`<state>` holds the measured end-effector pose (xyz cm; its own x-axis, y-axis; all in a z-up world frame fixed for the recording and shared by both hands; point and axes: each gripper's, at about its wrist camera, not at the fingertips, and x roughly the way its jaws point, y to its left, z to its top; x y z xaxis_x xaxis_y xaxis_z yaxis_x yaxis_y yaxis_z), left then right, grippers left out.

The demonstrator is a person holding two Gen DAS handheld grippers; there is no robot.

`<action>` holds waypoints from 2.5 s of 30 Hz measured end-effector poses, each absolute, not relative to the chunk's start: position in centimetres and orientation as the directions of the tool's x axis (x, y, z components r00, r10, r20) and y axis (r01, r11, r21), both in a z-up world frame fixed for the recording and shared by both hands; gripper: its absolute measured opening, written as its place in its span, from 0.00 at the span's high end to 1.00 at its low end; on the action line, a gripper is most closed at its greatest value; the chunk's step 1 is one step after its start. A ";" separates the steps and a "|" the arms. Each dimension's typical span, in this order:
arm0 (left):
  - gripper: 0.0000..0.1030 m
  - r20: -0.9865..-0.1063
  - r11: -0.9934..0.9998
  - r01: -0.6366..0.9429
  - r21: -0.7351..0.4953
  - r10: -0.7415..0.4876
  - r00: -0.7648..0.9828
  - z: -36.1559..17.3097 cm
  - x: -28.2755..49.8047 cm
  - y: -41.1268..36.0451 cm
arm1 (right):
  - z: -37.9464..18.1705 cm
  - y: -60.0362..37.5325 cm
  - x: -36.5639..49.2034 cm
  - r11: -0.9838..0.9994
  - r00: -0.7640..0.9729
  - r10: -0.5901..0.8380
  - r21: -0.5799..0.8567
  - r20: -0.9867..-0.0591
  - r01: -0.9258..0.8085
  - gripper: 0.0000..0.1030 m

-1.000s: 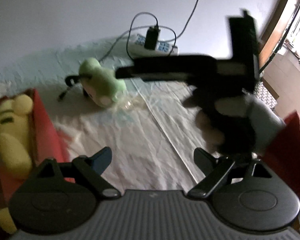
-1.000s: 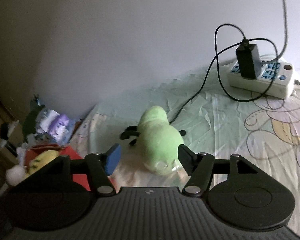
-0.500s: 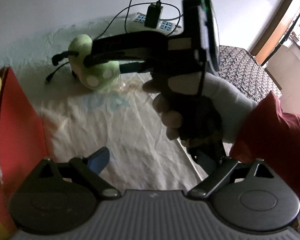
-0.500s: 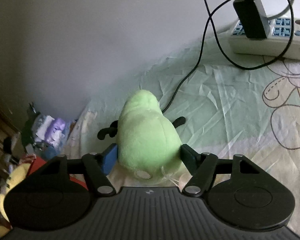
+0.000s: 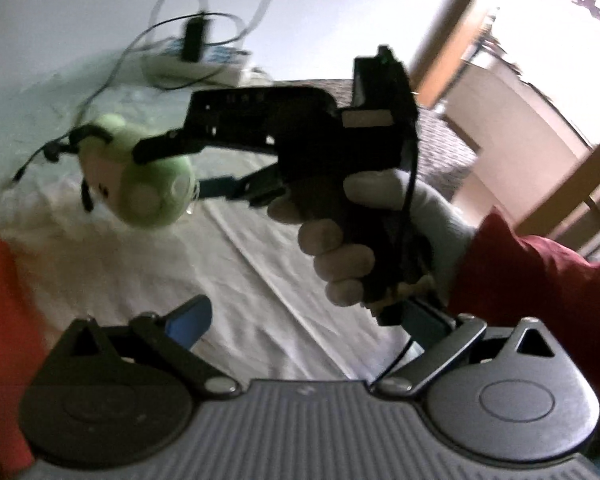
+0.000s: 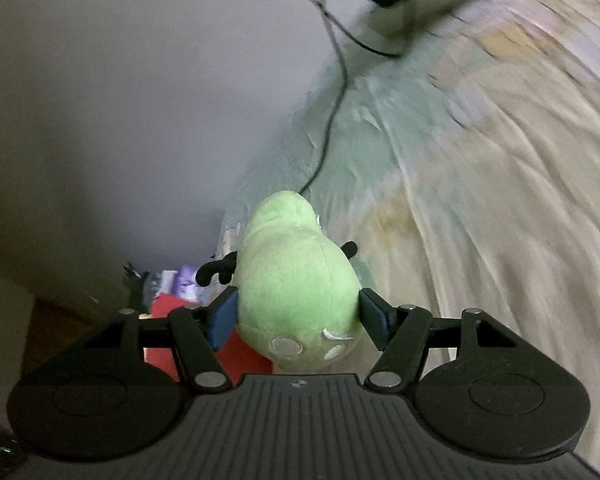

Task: Organize objects
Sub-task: 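Lift the green plush off the sheet with the right gripper, then carry the green plush toward the red box with the right gripper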

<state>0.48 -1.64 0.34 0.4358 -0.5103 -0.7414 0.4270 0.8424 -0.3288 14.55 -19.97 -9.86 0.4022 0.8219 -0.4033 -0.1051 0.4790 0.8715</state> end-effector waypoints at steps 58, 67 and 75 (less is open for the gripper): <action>0.13 -0.785 0.788 0.506 -0.350 -0.542 0.301 -3.7 -3.9 -0.1 | -7.9 -31.5 -7.4 0.600 0.402 0.681 0.781 -0.612 0.174 0.35; 0.13 -0.788 0.797 0.479 -0.368 -0.541 0.294 -4.1 -3.1 0.3 | -7.0 -25.5 -9.7 0.719 0.115 0.695 0.677 -0.710 -0.157 0.43; 0.13 -0.774 0.800 0.480 -0.360 -0.543 0.325 -3.5 -3.6 1.4 | -7.1 -24.6 -6.7 0.671 0.249 0.733 0.733 -0.633 -0.114 0.47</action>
<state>-3.61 1.43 -3.49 0.3250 -0.5431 -0.7742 0.4798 0.8001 -0.3599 -6.65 -24.62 -7.05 0.2493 0.7330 -0.6329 -0.1136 0.6711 0.7326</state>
